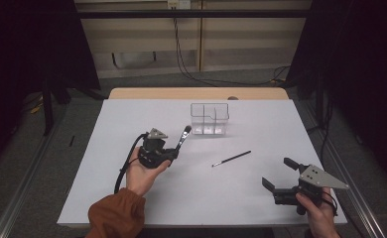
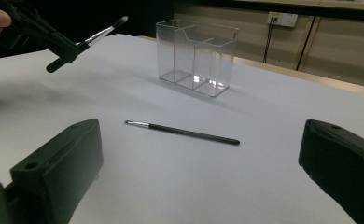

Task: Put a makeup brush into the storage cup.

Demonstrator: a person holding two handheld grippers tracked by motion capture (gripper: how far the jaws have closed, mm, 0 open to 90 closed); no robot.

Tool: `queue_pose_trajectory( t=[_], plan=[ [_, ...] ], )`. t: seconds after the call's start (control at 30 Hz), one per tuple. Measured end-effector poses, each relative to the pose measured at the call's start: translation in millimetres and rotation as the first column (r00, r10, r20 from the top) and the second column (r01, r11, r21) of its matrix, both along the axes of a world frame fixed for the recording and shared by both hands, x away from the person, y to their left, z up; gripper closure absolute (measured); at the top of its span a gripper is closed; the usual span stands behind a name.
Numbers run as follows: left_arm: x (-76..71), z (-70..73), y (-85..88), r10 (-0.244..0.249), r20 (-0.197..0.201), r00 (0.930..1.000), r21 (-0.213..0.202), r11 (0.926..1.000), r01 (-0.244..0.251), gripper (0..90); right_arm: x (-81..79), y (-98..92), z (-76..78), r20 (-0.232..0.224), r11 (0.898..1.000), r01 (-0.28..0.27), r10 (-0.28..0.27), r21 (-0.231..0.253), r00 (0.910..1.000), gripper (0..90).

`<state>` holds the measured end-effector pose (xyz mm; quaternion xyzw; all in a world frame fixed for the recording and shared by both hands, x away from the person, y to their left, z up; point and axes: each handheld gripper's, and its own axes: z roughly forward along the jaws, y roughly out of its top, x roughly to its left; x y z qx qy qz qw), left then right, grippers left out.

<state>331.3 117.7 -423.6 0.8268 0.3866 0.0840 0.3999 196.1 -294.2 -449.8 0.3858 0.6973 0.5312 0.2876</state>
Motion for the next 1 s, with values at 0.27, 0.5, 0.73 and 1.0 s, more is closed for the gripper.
queue_pose_trajectory(
  t=[0.27, 0.5, 0.73, 1.0],
  plan=[
    [-7.7, 6.8, 2.2, -0.007, 0.051, 0.9987, -0.054, 0.9985, 0.009, 79.5, 1.0, 3.8, -0.9, -0.010, 1.000, -0.026, 0.026, 0.001, 0.9996, 0.0],
    [-17.9, 14.1, 6.1, -0.027, 0.130, 0.9911, -0.119, 0.9920, 0.043, 79.5, 5.4, 11.8, -0.8, -0.025, 0.998, -0.070, 0.070, -0.004, 0.9972, 0.0],
    [-22.8, 14.4, 17.6, -0.022, 0.181, 0.9832, -0.189, 0.9804, 0.057, 79.5, 12.6, 32.8, 4.3, -0.003, 0.988, -0.151, 0.151, -0.002, 0.9885, 0.0],
    [-28.6, 12.3, 16.2, -0.002, 0.247, 0.9690, -0.235, 0.9700, 0.062, 79.5, 23.0, 53.1, 7.4, -0.002, 0.979, -0.203, 0.203, 0.002, 0.9792, 0.0]
  ],
)
